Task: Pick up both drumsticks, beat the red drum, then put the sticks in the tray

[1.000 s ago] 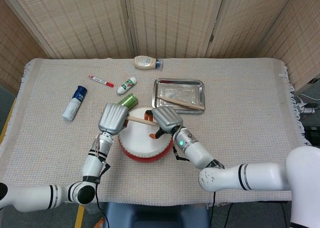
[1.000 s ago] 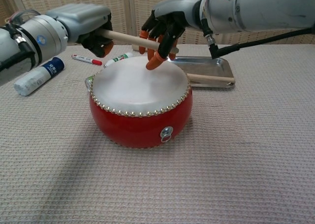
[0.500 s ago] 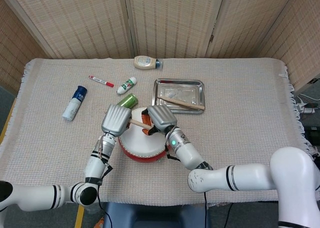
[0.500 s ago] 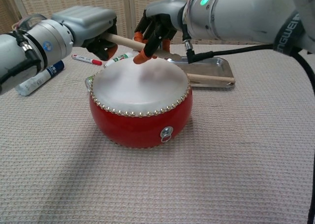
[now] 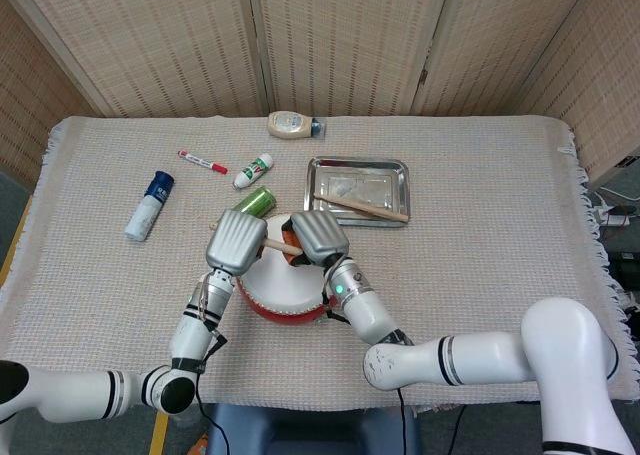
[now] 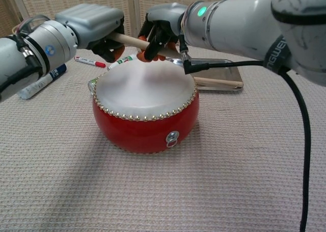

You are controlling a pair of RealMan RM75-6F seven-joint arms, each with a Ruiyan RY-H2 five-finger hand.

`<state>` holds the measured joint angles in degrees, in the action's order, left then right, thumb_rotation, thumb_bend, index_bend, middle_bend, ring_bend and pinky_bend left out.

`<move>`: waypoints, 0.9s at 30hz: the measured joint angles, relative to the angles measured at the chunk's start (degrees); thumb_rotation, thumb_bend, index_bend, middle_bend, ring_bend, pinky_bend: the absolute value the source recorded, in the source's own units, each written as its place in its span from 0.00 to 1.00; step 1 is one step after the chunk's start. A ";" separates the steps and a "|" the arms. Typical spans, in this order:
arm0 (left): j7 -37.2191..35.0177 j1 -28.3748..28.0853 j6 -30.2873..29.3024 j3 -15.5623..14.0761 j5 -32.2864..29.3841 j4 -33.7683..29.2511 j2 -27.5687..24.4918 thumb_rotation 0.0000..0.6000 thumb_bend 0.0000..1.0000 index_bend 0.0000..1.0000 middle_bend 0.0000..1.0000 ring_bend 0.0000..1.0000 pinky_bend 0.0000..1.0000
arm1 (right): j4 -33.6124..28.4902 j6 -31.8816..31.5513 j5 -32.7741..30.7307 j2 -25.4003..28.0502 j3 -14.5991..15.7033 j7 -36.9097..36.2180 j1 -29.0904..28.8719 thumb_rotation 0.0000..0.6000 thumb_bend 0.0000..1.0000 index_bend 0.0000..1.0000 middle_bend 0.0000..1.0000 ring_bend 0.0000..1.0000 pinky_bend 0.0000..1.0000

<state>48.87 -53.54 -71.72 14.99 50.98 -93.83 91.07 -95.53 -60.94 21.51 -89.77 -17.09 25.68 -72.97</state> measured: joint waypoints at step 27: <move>-2.87 0.69 1.77 -0.18 1.64 -1.47 -2.16 1.00 0.31 0.00 0.01 0.03 0.26 | 1.85 2.82 8.08 -0.04 -2.09 -3.50 5.74 1.00 0.49 0.99 0.83 0.76 0.86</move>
<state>46.00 -52.85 -69.95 14.81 52.62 -95.29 88.92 -93.68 -58.12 29.59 -89.81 -19.18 22.19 -67.23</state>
